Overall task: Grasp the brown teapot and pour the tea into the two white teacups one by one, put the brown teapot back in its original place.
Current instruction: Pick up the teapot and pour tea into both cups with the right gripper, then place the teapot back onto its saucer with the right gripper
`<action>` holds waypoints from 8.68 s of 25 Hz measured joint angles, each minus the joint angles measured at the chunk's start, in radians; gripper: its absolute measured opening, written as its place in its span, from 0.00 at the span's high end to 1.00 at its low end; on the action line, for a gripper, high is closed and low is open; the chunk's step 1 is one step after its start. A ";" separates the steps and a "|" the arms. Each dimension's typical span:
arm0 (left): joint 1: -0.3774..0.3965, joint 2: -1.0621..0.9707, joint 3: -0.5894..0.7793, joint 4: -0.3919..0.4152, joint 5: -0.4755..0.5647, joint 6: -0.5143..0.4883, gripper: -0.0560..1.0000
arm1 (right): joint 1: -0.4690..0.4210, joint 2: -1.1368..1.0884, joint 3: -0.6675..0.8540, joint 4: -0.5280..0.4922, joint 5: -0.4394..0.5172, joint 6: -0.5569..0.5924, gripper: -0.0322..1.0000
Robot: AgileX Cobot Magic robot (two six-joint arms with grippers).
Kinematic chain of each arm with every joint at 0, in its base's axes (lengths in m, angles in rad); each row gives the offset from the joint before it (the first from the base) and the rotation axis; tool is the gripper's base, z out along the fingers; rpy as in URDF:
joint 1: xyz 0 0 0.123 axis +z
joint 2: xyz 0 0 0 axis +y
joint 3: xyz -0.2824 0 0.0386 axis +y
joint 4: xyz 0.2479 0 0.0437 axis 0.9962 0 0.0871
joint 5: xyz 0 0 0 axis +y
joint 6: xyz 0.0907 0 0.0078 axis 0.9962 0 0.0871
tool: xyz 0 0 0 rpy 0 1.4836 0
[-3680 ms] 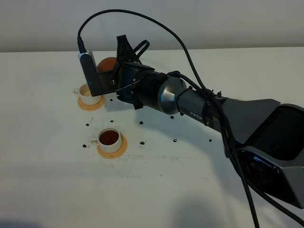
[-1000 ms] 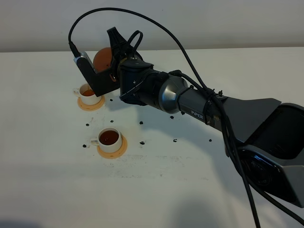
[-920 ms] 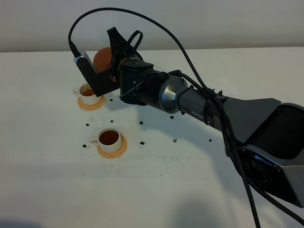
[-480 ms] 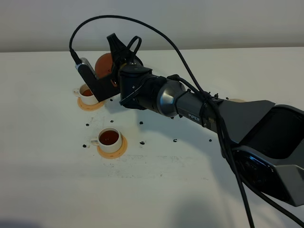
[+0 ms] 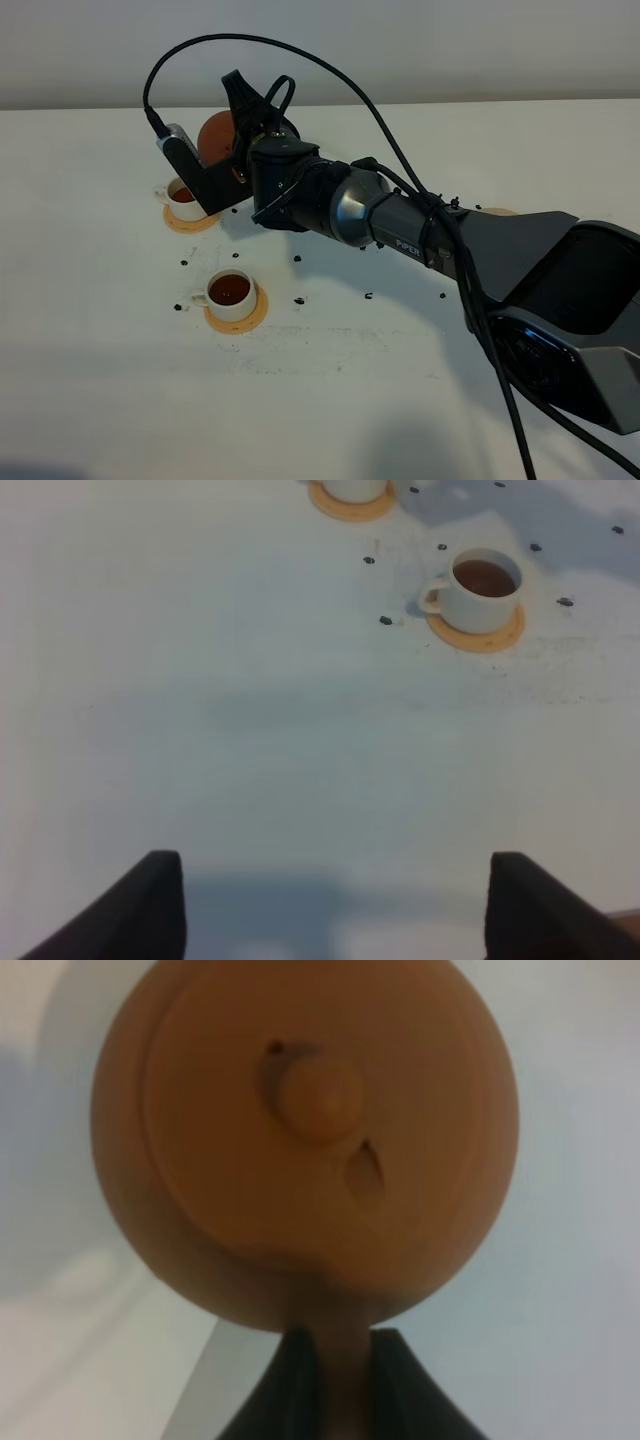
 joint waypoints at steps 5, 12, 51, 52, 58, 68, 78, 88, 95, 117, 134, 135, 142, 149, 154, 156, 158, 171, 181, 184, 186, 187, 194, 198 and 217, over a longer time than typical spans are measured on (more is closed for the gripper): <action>0.000 0.000 0.000 0.000 0.000 0.000 0.38 | 0.000 0.000 0.000 -0.026 -0.017 -0.015 0.87; 0.000 0.000 0.000 0.000 0.000 0.000 0.38 | 0.000 0.000 0.000 -0.054 -0.022 -0.022 0.87; 0.000 0.000 0.000 0.000 0.000 0.001 0.38 | 0.000 0.000 0.000 -0.126 -0.045 -0.023 0.87; 0.000 0.000 0.000 0.000 0.000 0.001 0.38 | 0.000 0.000 0.000 -0.127 -0.045 -0.023 0.87; 0.000 0.000 0.000 0.000 0.000 0.001 0.38 | 0.000 0.000 0.000 -0.128 -0.046 -0.020 0.87; 0.000 0.000 0.000 0.000 0.000 0.001 0.38 | 0.000 0.000 0.000 -0.010 -0.048 0.055 0.87; 0.000 0.000 0.000 0.000 0.000 0.001 0.38 | -0.005 -0.024 0.000 0.284 0.023 0.161 0.87; 0.000 0.000 0.000 0.000 0.000 0.001 0.38 | -0.099 -0.117 -0.002 0.836 0.099 0.216 0.87; 0.000 0.000 0.000 0.000 0.000 0.001 0.38 | -0.147 -0.117 -0.002 1.139 0.161 0.217 0.87; 0.000 0.000 0.000 0.000 0.000 0.001 0.38 | -0.169 -0.029 -0.006 1.253 0.203 0.271 0.87; 0.000 0.000 0.000 0.000 0.000 0.001 0.38 | -0.201 -0.158 -0.017 1.211 0.328 0.300 0.87; 0.000 0.000 0.000 0.000 0.000 0.001 0.38 | -0.210 -0.170 -0.017 1.207 0.349 0.303 0.87; 0.000 0.000 0.000 0.000 0.000 0.001 0.38 | -0.269 -0.243 0.016 1.199 0.455 0.308 0.87; 0.000 0.000 0.000 0.000 0.000 0.001 0.38 | -0.313 -0.372 0.228 1.199 0.379 0.318 0.87; 0.000 0.000 0.000 0.000 0.000 0.001 0.38 | -0.369 -0.482 0.414 1.199 0.309 0.340 0.87; 0.000 0.000 0.000 0.000 0.000 0.001 0.38 | -0.403 -0.533 0.506 1.199 0.259 0.348 0.87; 0.000 0.000 0.000 0.000 0.000 0.001 0.38 | -0.437 -0.587 0.591 1.199 0.211 0.362 0.87; 0.000 0.000 0.000 0.000 0.000 0.001 0.38 | -0.549 -0.646 0.825 1.216 0.058 0.397 0.87; 0.000 0.000 0.000 0.000 0.000 0.001 0.38 | -0.567 -0.591 0.826 1.226 0.053 0.397 0.87; 0.000 0.000 0.000 0.000 0.000 0.001 0.38 | -0.582 -0.587 0.827 1.226 0.052 0.397 0.87; 0.000 0.000 0.000 0.000 0.000 0.001 0.38 | -0.588 -0.579 0.830 1.226 0.048 0.397 0.87; 0.000 0.000 0.000 0.000 0.000 0.001 0.38 | -0.592 -0.575 0.836 1.226 0.047 0.397 0.87; 0.000 0.000 0.000 0.000 0.000 0.001 0.38 | -0.601 -0.564 0.875 1.241 0.015 0.397 0.87; 0.000 0.000 0.000 0.000 0.000 0.001 0.38 | -0.603 -0.564 0.881 1.248 0.004 0.397 0.87; 0.000 0.000 0.000 0.000 0.000 0.001 0.38 | -0.605 -0.588 0.881 1.249 -0.004 0.397 0.44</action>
